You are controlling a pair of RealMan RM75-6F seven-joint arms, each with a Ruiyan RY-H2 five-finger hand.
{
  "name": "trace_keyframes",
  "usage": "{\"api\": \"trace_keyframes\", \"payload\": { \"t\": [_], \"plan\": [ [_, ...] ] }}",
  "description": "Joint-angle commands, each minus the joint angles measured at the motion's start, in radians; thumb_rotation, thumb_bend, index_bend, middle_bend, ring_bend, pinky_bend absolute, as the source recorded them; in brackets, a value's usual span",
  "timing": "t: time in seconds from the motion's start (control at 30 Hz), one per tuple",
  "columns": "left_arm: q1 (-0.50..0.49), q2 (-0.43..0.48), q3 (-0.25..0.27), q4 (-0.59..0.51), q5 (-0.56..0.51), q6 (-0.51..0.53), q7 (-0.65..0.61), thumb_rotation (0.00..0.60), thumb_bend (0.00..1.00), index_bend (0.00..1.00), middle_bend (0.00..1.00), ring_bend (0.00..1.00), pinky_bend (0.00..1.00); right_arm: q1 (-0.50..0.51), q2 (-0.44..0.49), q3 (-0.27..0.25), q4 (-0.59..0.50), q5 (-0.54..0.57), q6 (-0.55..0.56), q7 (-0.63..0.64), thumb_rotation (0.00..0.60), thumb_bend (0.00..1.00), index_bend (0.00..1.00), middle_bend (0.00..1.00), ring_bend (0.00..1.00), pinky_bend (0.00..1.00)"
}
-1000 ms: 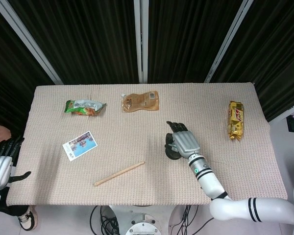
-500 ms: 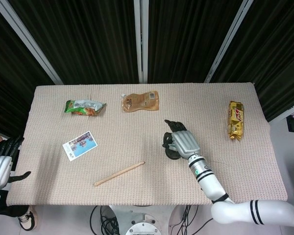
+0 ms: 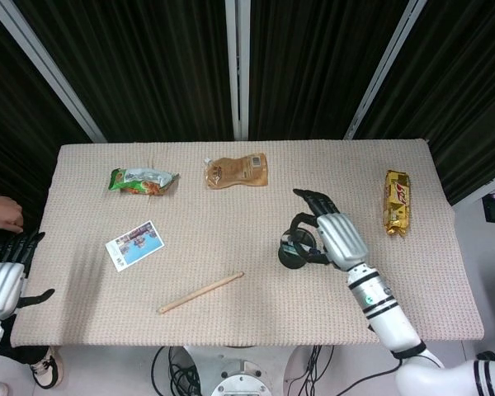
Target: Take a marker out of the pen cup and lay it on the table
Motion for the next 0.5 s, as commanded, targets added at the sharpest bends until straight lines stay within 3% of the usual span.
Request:
{"api": "trace_keyframes", "payload": {
  "t": [0.03, 0.23, 0.5],
  "plan": [
    [-0.002, 0.001, 0.000, -0.004, -0.002, -0.005, 0.006, 0.600, 0.11, 0.04, 0.00, 0.00, 0.00, -0.104, 0.122, -0.007, -0.035, -0.135, 0.067, 0.129, 0.600, 0.36, 0.70, 0.08, 0.00, 0.00],
    [-0.006, -0.003, 0.001, -0.005, -0.006, -0.013, 0.014, 0.600, 0.11, 0.04, 0.00, 0.00, 0.00, -0.192, 0.139, -0.069, 0.131, -0.215, 0.154, 0.066, 0.600, 0.36, 0.70, 0.08, 0.00, 0.00],
    [-0.010, -0.012, 0.003, -0.003, -0.009, -0.024, 0.023, 0.600, 0.11, 0.04, 0.00, 0.00, 0.00, -0.228, 0.004, -0.150, 0.392, -0.170, 0.071, 0.066, 0.600, 0.36, 0.70, 0.07, 0.00, 0.00]
  ]
}}
